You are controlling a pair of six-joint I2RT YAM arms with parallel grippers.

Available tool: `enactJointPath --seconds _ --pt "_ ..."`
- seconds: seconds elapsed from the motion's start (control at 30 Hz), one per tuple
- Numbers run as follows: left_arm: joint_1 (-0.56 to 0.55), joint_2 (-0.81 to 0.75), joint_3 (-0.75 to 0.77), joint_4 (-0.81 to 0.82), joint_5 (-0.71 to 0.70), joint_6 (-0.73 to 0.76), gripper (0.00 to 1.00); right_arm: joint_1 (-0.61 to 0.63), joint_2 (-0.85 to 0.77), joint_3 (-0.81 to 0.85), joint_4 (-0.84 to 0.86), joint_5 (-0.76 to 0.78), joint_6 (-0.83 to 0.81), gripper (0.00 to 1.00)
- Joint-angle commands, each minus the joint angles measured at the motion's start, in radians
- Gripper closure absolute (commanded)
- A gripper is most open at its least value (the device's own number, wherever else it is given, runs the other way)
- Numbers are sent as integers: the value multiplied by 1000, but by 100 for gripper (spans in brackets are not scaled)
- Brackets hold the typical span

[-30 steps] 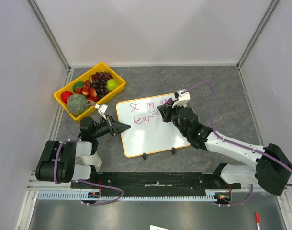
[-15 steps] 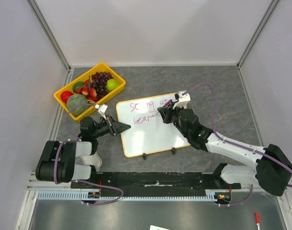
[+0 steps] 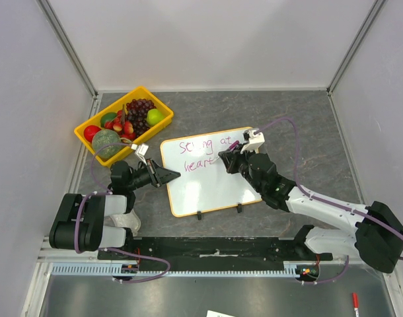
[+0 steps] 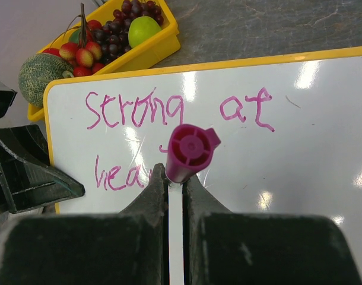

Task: Write a sentence on the whiteboard
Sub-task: Pick up the sentence from the whiteboard.

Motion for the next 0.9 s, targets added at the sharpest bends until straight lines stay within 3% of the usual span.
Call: enactJointPath --seconds 0.0,0.87 --pt "-4 12 15 -9 -22 84 98 -4 -17 -28 -48 15 -4 100" --pt "-3 9 14 -10 -24 84 98 -10 -53 -8 -91 61 -19 100"
